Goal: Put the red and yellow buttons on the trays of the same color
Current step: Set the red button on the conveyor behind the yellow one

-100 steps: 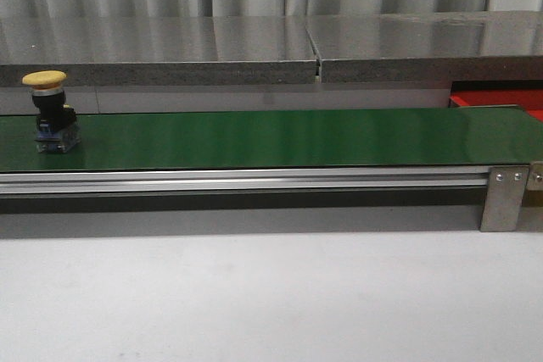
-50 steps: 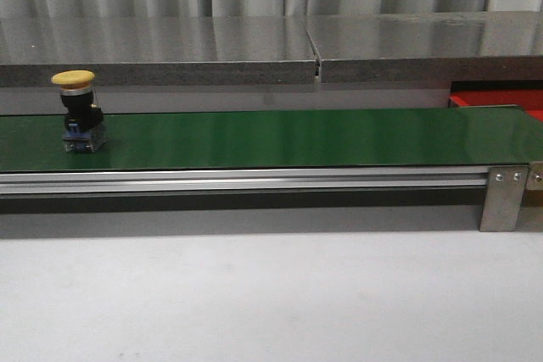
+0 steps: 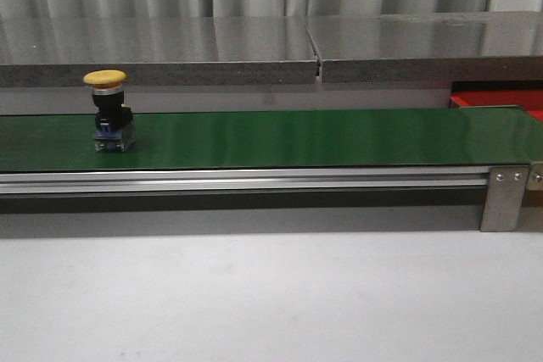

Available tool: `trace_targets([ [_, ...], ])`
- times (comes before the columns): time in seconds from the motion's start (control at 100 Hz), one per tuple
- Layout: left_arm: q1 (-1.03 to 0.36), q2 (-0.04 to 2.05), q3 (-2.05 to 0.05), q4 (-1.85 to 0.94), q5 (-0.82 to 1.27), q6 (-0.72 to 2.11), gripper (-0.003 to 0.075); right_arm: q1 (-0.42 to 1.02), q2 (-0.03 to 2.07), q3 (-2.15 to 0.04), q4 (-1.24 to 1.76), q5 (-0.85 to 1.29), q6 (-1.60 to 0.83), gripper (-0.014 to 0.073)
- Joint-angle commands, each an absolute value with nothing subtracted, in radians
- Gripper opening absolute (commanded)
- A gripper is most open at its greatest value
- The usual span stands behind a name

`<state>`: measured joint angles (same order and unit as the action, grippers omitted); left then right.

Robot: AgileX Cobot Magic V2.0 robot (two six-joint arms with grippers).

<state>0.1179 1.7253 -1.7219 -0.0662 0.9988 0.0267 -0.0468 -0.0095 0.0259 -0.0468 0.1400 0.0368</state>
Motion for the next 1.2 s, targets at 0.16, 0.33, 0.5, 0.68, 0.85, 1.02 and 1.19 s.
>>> trace_targets([
  [0.16, -0.069, 1.526, -1.624, -0.082, 0.893, 0.038, -0.0019, -0.054, -0.024, 0.017, -0.059, 0.062, 0.034, -0.0067],
  [0.33, -0.119, 1.420, -1.489, -0.097, 0.849, 0.038, -0.0019, -0.054, -0.024, 0.017, -0.059, 0.062, 0.034, -0.0067],
  [0.5, -0.119, 1.254, -1.289, -0.120, 0.764, 0.038, -0.0019, -0.054, -0.024, 0.017, -0.059, 0.062, 0.034, -0.0067],
  [0.68, -0.119, 1.047, -1.072, -0.110, 0.692, 0.038, -0.0019, -0.054, -0.024, 0.017, -0.059, 0.062, 0.034, -0.0067],
  [0.85, -0.119, 0.865, -0.916, -0.110, 0.687, 0.038, -0.0019, -0.054, -0.024, 0.017, -0.059, 0.062, 0.034, -0.0067],
  [1.02, -0.119, 0.692, -0.786, -0.110, 0.687, 0.038, -0.0019, -0.054, -0.024, 0.017, -0.059, 0.062, 0.034, -0.0067],
  [1.19, -0.119, 0.543, -0.690, -0.110, 0.687, 0.038, -0.0019, -0.054, -0.024, 0.017, -0.060, 0.062, 0.034, -0.0067],
])
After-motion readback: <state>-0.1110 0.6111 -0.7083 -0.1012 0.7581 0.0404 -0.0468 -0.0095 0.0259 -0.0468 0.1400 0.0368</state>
